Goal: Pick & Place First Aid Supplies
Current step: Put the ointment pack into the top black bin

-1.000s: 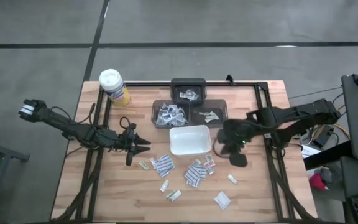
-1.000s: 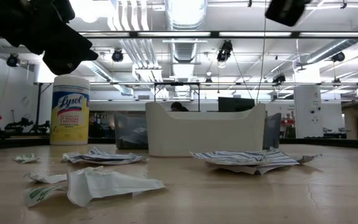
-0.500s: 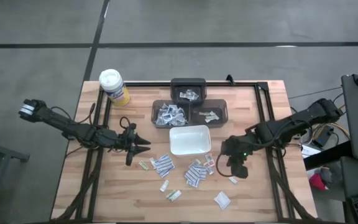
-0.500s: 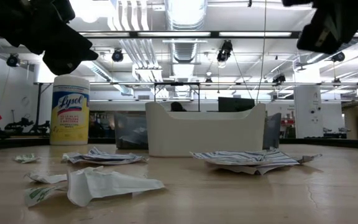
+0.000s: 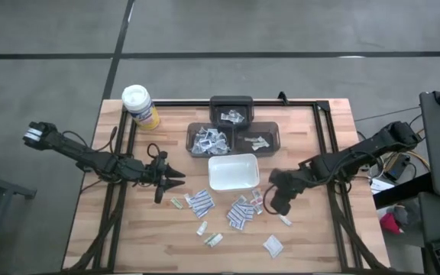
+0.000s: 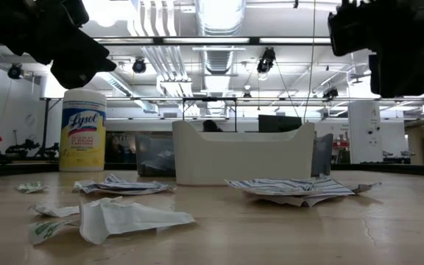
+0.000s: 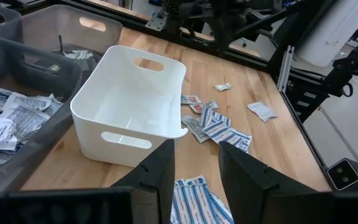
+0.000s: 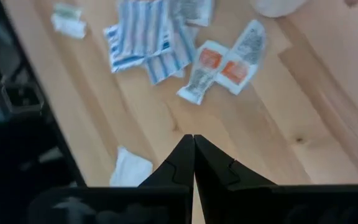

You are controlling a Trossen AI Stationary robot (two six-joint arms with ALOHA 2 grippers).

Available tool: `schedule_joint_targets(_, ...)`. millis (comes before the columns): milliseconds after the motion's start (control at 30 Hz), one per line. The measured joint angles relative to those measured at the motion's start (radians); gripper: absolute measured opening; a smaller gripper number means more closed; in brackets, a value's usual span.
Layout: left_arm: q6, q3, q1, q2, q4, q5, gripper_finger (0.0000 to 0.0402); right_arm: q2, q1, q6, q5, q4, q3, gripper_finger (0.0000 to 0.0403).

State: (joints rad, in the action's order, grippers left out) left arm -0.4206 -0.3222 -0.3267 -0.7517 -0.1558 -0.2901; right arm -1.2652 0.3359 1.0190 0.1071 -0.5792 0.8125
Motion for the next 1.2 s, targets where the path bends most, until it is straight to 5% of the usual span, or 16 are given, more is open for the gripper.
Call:
schedule_joint_targets(400, 0.054, 0.000, 0.000, 0.000, 0.000, -0.001, 0.0117, -0.054, 0.000, 0.201, -0.084, 0.016, -0.004, 0.0008)
schedule_joint_targets(1200, 0.139, 0.000, 0.000, 0.000, 0.024, -0.001, 0.0117, -0.342, -0.019, 0.182, -0.059, 0.008, 0.121, 0.0036)
